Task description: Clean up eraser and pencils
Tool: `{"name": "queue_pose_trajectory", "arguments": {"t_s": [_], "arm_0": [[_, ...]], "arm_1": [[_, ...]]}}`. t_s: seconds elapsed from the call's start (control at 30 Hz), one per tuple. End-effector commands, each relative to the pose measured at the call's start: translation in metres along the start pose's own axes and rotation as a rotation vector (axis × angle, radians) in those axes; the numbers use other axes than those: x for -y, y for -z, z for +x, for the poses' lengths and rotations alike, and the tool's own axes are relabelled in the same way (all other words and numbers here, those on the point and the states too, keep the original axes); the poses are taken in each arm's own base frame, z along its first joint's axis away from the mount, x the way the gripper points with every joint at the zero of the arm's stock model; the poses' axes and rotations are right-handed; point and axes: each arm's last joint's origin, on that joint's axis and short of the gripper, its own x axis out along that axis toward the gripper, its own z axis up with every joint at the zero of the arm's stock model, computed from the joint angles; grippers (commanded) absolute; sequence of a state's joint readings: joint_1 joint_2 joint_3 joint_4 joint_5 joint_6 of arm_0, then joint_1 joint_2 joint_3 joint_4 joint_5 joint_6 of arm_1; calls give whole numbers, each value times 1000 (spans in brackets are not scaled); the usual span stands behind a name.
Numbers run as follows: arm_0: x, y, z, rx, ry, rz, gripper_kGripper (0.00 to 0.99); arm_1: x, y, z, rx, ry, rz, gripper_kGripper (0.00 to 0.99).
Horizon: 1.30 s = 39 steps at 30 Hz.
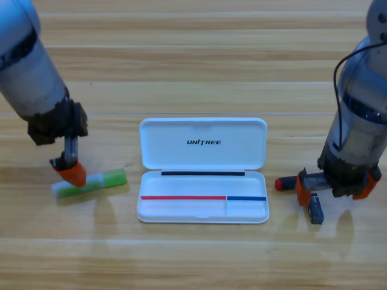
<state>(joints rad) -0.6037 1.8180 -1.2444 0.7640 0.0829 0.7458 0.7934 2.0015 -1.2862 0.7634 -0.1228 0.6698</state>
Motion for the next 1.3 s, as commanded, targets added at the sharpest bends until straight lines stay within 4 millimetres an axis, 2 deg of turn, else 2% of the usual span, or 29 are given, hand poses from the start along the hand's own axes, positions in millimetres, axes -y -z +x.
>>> {"name": "queue_pose_trajectory", "arguments": {"t_s": [0.03, 0.53, 0.57, 0.7, 0.87, 0.97, 1.03, 1.1, 1.17, 1.23, 1.3], "arm_0": [[-11, 1, 36, -63, 85, -24, 948], [-36, 4, 76, -101, 156, -44, 945], [-37, 4, 79, -104, 161, -44, 945], [-36, 5, 88, -111, 176, -39, 953], [-33, 6, 96, -115, 187, -38, 982], [-31, 8, 100, -114, 189, -36, 982], [-30, 9, 101, -115, 188, -36, 982], [-28, 10, 103, -116, 189, -36, 980], [-27, 11, 103, -117, 190, -36, 980], [-25, 13, 105, -117, 190, -36, 979], [-24, 13, 105, -116, 189, -36, 948]], "arm_1": [[1, -4, 30, -104, -26, 37, 836], [-2, -2, 50, -159, -9, 114, 807], [-2, -2, 51, -158, -8, 113, 765], [-3, -1, 56, -154, -17, 97, 457], [-4, -2, 55, -159, -36, 63, 0], [-3, -2, 51, -152, -43, 45, 0], [-1, -2, 40, -137, -57, -48, 0], [2, 0, 20, -118, -75, -148, 0], [3, 5, -4, -81, -105, -371, 0], [0, 8, -23, -59, -124, -523, 0], [-4, 12, -37, -74, -178, -789, 0]]}}
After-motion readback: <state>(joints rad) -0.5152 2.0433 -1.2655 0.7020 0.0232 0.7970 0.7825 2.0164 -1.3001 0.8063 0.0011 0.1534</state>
